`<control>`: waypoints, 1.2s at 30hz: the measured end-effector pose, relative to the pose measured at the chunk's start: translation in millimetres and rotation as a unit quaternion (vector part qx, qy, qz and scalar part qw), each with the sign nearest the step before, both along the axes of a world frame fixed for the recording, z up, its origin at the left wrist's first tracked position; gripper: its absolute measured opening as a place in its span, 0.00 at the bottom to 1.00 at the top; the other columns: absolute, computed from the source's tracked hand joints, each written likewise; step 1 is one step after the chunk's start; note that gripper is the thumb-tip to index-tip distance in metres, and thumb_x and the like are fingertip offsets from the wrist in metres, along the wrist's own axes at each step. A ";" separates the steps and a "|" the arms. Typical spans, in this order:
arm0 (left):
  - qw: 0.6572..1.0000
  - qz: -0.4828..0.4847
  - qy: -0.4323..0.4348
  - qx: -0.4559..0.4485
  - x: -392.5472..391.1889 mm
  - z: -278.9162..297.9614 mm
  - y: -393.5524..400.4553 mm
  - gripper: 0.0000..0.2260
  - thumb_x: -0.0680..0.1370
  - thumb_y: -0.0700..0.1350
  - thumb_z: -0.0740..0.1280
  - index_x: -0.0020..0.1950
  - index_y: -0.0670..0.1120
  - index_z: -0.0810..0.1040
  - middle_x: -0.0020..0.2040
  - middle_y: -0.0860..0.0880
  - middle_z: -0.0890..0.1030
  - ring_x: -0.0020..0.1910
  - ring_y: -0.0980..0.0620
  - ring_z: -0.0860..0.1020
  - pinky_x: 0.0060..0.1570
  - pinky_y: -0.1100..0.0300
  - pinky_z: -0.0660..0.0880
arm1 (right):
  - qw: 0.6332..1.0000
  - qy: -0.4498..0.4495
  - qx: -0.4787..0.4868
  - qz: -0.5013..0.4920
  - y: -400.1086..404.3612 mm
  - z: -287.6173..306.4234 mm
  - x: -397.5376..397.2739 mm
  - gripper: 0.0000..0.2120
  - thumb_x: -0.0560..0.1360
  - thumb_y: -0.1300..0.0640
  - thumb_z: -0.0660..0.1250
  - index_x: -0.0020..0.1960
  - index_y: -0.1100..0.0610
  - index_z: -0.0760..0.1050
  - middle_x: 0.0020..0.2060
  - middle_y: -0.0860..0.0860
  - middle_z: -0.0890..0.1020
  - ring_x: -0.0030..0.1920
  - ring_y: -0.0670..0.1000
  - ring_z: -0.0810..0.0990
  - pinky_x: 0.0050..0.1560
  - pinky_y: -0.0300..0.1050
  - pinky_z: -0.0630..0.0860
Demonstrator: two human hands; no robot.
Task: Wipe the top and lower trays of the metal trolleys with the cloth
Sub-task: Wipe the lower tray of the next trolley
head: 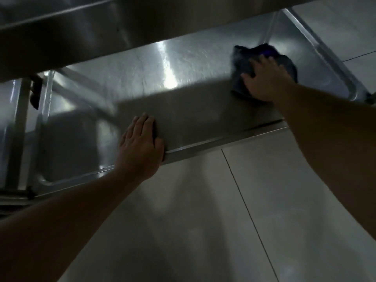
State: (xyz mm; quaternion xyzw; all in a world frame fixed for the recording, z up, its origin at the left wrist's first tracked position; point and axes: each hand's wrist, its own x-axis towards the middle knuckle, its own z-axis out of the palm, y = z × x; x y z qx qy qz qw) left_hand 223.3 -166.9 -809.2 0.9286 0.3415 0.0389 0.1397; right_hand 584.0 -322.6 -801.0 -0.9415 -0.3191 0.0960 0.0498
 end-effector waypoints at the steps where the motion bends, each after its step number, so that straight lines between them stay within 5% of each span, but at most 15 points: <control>1: 1.000 0.002 0.000 -0.003 0.3 0.9 -0.8 0.33 0.79 0.55 0.51 0.82 0.45 0.64 0.84 0.45 0.62 0.84 0.45 0.56 0.82 0.48 0.53 | 0.998 0.004 -0.001 -0.055 -16.4 -1.0 10.9 0.34 0.82 0.37 0.49 0.83 0.52 0.53 0.84 0.56 0.53 0.83 0.60 0.51 0.80 0.64 0.49; 4: 1.000 0.010 -0.006 -0.006 1.8 2.1 -3.4 0.32 0.79 0.55 0.52 0.82 0.44 0.64 0.84 0.44 0.62 0.84 0.45 0.56 0.82 0.48 0.53 | 0.983 0.002 0.010 -0.183 -70.8 -5.4 28.1 0.35 0.82 0.38 0.47 0.84 0.53 0.51 0.84 0.56 0.52 0.83 0.61 0.50 0.80 0.64 0.48; 8: 1.000 0.000 -0.006 0.007 1.5 1.8 -4.7 0.32 0.79 0.54 0.52 0.81 0.41 0.66 0.83 0.41 0.64 0.83 0.41 0.58 0.82 0.46 0.54 | 0.980 -0.020 0.005 -0.196 -105.8 -6.4 7.5 0.31 0.84 0.43 0.48 0.83 0.57 0.54 0.82 0.59 0.56 0.81 0.63 0.55 0.78 0.66 0.56; 10: 1.000 0.005 -0.003 0.004 1.8 1.8 -6.1 0.32 0.79 0.54 0.52 0.80 0.41 0.65 0.83 0.41 0.63 0.83 0.40 0.58 0.82 0.45 0.54 | 0.978 -0.084 0.003 -0.191 -108.4 -8.9 -20.8 0.28 0.85 0.45 0.49 0.76 0.63 0.65 0.75 0.64 0.69 0.73 0.67 0.68 0.66 0.66 0.71; 12: 1.000 0.007 0.000 0.000 2.9 1.0 -6.6 0.31 0.80 0.54 0.52 0.81 0.41 0.64 0.83 0.41 0.62 0.84 0.41 0.57 0.82 0.45 0.54 | 0.970 -0.163 0.039 -0.174 -104.8 -13.0 -57.5 0.25 0.84 0.45 0.51 0.61 0.66 0.73 0.57 0.68 0.79 0.55 0.69 0.80 0.45 0.58 0.75; 15: 1.000 0.012 0.008 -0.005 3.6 0.0 -5.5 0.31 0.81 0.54 0.51 0.82 0.43 0.63 0.84 0.43 0.61 0.84 0.42 0.55 0.82 0.46 0.52 | 0.974 -0.199 0.083 -0.078 -85.1 -10.5 -121.7 0.22 0.82 0.45 0.57 0.47 0.64 0.75 0.41 0.65 0.80 0.37 0.66 0.80 0.35 0.50 0.69; 22: 0.997 -0.020 0.077 -0.013 2.6 8.7 2.3 0.28 0.87 0.55 0.48 0.86 0.47 0.53 0.87 0.47 0.53 0.85 0.46 0.50 0.83 0.49 0.49 | 0.946 -0.112 0.166 0.256 -14.5 15.2 -235.9 0.12 0.80 0.45 0.68 0.41 0.50 0.78 0.30 0.50 0.80 0.28 0.54 0.77 0.28 0.44 0.73; 30: 0.991 -0.070 0.112 -0.020 -59.6 33.5 29.1 0.24 0.86 0.56 0.51 0.82 0.51 0.62 0.84 0.48 0.62 0.83 0.47 0.59 0.78 0.46 0.59 | 0.921 -0.067 -0.024 0.384 20.6 63.2 -232.5 0.21 0.77 0.33 0.58 0.37 0.48 0.69 0.28 0.45 0.73 0.26 0.44 0.71 0.25 0.42 0.60; 36: 0.980 -0.118 0.162 0.007 -92.2 64.2 36.3 0.24 0.85 0.56 0.51 0.77 0.49 0.70 0.77 0.46 0.70 0.75 0.39 0.71 0.65 0.38 0.74 | 0.914 -0.026 -0.106 0.392 38.2 88.2 -258.2 0.21 0.76 0.35 0.59 0.38 0.50 0.75 0.29 0.46 0.76 0.27 0.45 0.74 0.26 0.42 0.67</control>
